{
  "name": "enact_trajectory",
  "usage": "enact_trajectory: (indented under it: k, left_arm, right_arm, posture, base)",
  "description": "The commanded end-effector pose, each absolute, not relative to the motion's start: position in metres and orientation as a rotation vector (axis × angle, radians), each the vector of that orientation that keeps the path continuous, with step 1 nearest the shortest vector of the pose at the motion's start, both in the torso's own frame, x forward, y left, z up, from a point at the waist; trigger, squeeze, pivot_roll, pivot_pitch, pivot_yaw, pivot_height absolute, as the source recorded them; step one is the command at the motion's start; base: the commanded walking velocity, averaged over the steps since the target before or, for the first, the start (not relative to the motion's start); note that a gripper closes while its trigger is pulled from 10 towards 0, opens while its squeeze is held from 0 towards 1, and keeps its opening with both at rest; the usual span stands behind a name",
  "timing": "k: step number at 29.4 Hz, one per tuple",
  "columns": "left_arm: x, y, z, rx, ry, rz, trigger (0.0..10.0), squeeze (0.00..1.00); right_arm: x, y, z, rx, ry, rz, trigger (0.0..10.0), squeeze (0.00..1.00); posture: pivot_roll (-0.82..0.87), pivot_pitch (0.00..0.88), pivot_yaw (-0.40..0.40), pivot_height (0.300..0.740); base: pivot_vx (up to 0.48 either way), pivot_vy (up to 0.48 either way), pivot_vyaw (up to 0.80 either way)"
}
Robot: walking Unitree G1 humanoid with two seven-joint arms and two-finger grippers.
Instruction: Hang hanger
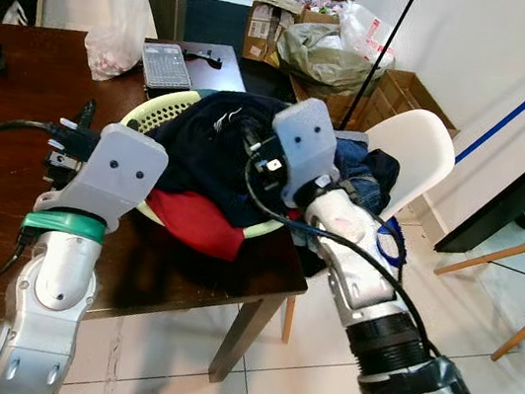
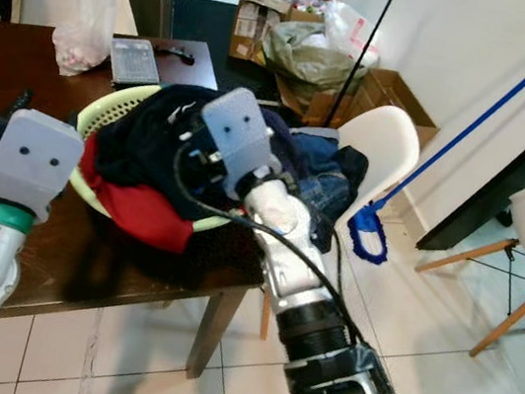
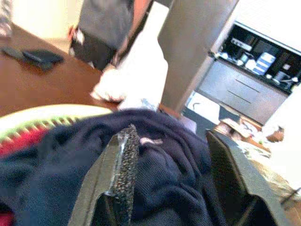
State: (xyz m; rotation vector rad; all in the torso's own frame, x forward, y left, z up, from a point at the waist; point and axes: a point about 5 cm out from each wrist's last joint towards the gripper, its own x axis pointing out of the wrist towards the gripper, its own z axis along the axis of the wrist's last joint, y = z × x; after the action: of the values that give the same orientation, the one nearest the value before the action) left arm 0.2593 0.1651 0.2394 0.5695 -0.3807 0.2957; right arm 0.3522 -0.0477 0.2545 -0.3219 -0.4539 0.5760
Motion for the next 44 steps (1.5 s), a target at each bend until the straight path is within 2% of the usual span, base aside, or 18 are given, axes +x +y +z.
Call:
enact_trajectory:
  k: [1, 2, 3, 6, 8, 10, 11, 12, 13, 17, 18, 22, 26, 28, 33, 36, 44]
  left_arm:
    - [0.260, 0.164, 0.236, 0.583, -0.369, 0.290, 10.0, 0.00]
    - [0.260, 0.164, 0.236, 0.582, -0.367, 0.291, 10.0, 0.00]
    - [0.260, 0.164, 0.235, 0.581, -0.365, 0.292, 10.0, 0.00]
    - [0.261, 0.164, 0.235, 0.580, -0.364, 0.292, 10.0, 0.00]
    - [0.262, 0.162, 0.234, 0.569, -0.365, 0.287, 10.0, 0.00]
    - [0.262, 0.162, 0.234, 0.569, -0.365, 0.287, 10.0, 0.00]
    - [0.263, 0.160, 0.234, 0.565, -0.366, 0.285, 10.0, 0.00]
    - [0.263, 0.160, 0.234, 0.565, -0.366, 0.285, 10.0, 0.00]
    - [0.264, 0.159, 0.234, 0.560, -0.368, 0.284, 10.0, 0.00]
    - [0.265, 0.158, 0.234, 0.557, -0.370, 0.284, 10.0, 0.00]
    - [0.266, 0.158, 0.234, 0.556, -0.370, 0.285, 10.0, 0.00]
    - [0.266, 0.157, 0.234, 0.554, -0.371, 0.287, 10.0, 0.00]
    - [0.266, 0.158, 0.233, 0.552, -0.369, 0.289, 10.0, 0.00]
    - [0.266, 0.158, 0.233, 0.552, -0.367, 0.289, 10.0, 0.00]
    - [0.266, 0.157, 0.233, 0.552, -0.368, 0.287, 10.0, 0.00]
    - [0.266, 0.157, 0.233, 0.551, -0.369, 0.284, 10.0, 0.00]
    - [0.267, 0.155, 0.233, 0.549, -0.371, 0.279, 10.0, 0.00]
  right_arm:
    - [0.348, -0.047, 0.251, -0.298, -0.459, 0.604, 0.0, 0.00]
    - [0.344, -0.045, 0.254, -0.262, -0.476, 0.642, 0.0, 0.00]
    - [0.340, -0.043, 0.256, -0.254, -0.491, 0.686, 10.0, 0.00]
    - [0.338, -0.042, 0.257, -0.253, -0.500, 0.714, 10.0, 0.00]
    - [0.351, -0.047, 0.248, -0.390, -0.463, 0.584, 10.0, 0.00]
    - [0.351, -0.047, 0.248, -0.390, -0.463, 0.584, 10.0, 0.00]
    - [0.359, -0.052, 0.242, -0.423, -0.429, 0.488, 10.0, 0.62]
    - [0.359, -0.052, 0.242, -0.423, -0.429, 0.488, 10.0, 0.62]
    - [0.365, -0.057, 0.240, -0.418, -0.406, 0.411, 10.0, 1.00]
    - [0.372, -0.059, 0.236, -0.393, -0.367, 0.341, 10.0, 1.00]
    - [0.373, -0.058, 0.233, -0.392, -0.346, 0.337, 10.0, 0.00]
    - [0.374, -0.056, 0.227, -0.374, -0.302, 0.374, 10.0, 0.00]
    - [0.369, -0.057, 0.231, -0.254, -0.324, 0.414, 10.0, 0.00]
    - [0.365, -0.060, 0.245, -0.144, -0.410, 0.407, 10.0, 0.00]
    - [0.354, -0.064, 0.263, -0.038, -0.536, 0.409, 10.0, 0.00]
    - [0.350, -0.060, 0.262, -0.034, -0.536, 0.456, 10.0, 0.00]
    - [0.346, -0.039, 0.229, -0.223, -0.425, 0.558, 10.0, 0.00]
  posture:
    - [0.13, 0.067, -0.023, 0.740]
    - [0.13, 0.065, -0.024, 0.740]
    - [0.13, 0.065, -0.024, 0.740]
    - [0.13, 0.065, -0.024, 0.740]
    - [0.12, 0.060, -0.027, 0.740]
    - [0.12, 0.060, -0.027, 0.740]
    - [0.12, 0.058, -0.028, 0.740]
    - [0.12, 0.058, -0.028, 0.740]
    - [0.13, 0.057, -0.029, 0.740]
    - [0.13, 0.057, -0.032, 0.740]
    - [0.13, 0.057, -0.033, 0.740]
    - [0.13, 0.058, -0.035, 0.740]
    - [0.13, 0.060, -0.036, 0.740]
    - [0.12, 0.061, -0.033, 0.740]
    - [0.12, 0.062, -0.030, 0.740]
    - [0.12, 0.061, -0.027, 0.740]
    - [0.12, 0.063, -0.028, 0.740]
  base:
    - [0.000, 0.000, 0.00]
    - [0.000, 0.000, 0.00]
    - [0.000, 0.000, 0.00]
    - [0.000, 0.000, 0.00]
    - [0.000, 0.000, 0.00]
    - [0.000, 0.000, 0.00]
    - [0.000, 0.000, 0.00]
    - [0.000, 0.000, 0.00]
    - [0.000, 0.000, 0.00]
    - [0.000, 0.000, 0.00]
    - [0.000, 0.000, 0.00]
    - [0.000, 0.000, 0.00]
    - [0.000, 0.000, 0.00]
    - [0.000, 0.000, 0.00]
    - [0.000, 0.000, 0.00]
    - [0.000, 0.000, 0.00]
    - [0.000, 0.000, 0.00]
